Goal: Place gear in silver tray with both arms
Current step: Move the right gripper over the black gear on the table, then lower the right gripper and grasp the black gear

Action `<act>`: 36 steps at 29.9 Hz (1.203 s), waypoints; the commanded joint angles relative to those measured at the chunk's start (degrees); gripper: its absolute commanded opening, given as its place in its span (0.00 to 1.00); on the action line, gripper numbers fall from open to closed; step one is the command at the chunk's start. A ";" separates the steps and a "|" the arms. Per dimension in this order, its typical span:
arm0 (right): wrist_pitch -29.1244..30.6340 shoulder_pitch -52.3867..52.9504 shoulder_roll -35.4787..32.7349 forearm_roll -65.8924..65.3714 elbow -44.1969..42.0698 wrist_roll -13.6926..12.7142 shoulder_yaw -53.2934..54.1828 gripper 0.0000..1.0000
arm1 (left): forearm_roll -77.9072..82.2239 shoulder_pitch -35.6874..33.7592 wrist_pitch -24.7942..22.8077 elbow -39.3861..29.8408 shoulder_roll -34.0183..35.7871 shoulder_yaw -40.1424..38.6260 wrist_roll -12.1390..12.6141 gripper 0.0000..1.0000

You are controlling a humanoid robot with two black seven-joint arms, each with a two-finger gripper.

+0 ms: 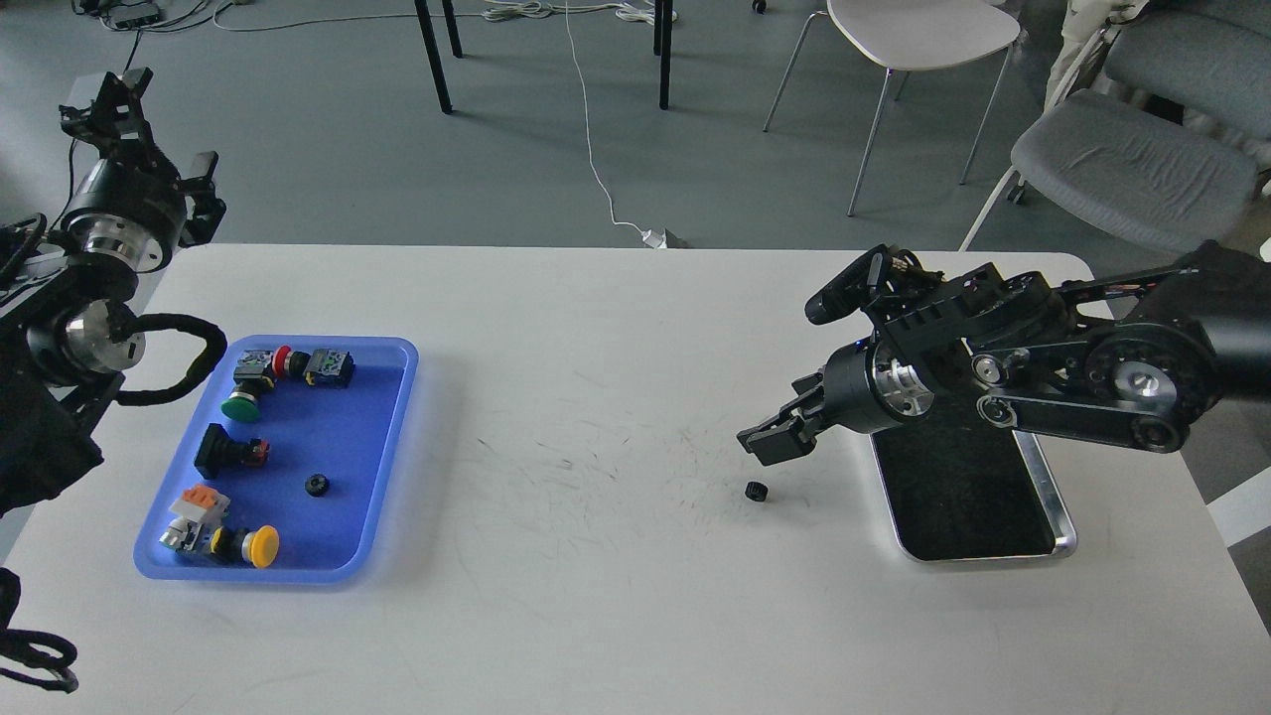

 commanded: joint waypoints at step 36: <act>0.00 0.51 7.51 -5.05 -2.80 6.56 -8.00 0.66 | -0.78 1.94 -0.17 2.01 -0.11 -0.13 0.18 0.98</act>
